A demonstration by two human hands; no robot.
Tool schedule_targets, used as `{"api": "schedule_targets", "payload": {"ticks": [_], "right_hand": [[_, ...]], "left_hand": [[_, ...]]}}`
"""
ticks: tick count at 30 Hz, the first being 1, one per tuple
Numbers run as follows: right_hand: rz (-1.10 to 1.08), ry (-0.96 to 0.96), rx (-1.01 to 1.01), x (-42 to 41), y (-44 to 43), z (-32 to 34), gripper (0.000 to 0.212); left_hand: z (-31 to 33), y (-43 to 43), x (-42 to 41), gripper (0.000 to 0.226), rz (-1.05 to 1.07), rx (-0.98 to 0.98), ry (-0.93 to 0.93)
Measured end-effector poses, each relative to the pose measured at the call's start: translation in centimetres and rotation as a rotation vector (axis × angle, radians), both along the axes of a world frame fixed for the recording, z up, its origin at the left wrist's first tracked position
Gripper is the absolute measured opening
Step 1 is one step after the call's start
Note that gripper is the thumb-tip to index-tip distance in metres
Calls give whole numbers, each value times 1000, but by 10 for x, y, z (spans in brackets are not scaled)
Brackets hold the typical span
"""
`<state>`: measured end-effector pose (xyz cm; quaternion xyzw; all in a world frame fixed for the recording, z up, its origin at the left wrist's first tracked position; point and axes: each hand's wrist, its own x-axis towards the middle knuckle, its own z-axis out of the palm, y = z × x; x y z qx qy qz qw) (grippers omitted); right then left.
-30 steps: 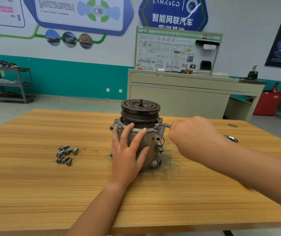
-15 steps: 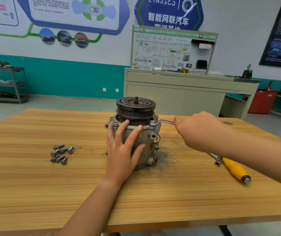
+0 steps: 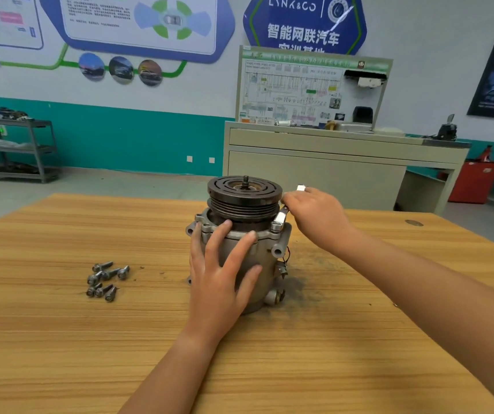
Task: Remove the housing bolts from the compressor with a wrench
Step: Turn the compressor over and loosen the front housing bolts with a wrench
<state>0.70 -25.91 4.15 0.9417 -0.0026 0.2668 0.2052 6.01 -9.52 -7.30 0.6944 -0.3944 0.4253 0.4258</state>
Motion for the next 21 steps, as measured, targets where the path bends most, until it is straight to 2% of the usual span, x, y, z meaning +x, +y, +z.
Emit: {"api": "schedule_targets", "payload": {"ticks": [2,5,8,14,18,21], "right_hand": [[1,-72,78,-3,-8,-2,38],[25,-332,408,-23,-4,2,38],[109,-346,676,-52,7,8,42],[-92,-6,497,-99,20,7,41],[-163,70,395,-107,29,6,45],[-209,86,308,-105,35,9,50]], "left_hand": [[-1,0,0,44,3,0,6],[-1,1,-1,44,3,7,17],[0,2,-2,44,-5,17,40],[0,3,-3,44,-6,17,38],[0,4,-4,45,-2,21,19],[2,6,-5,51,-2,32,71]]}}
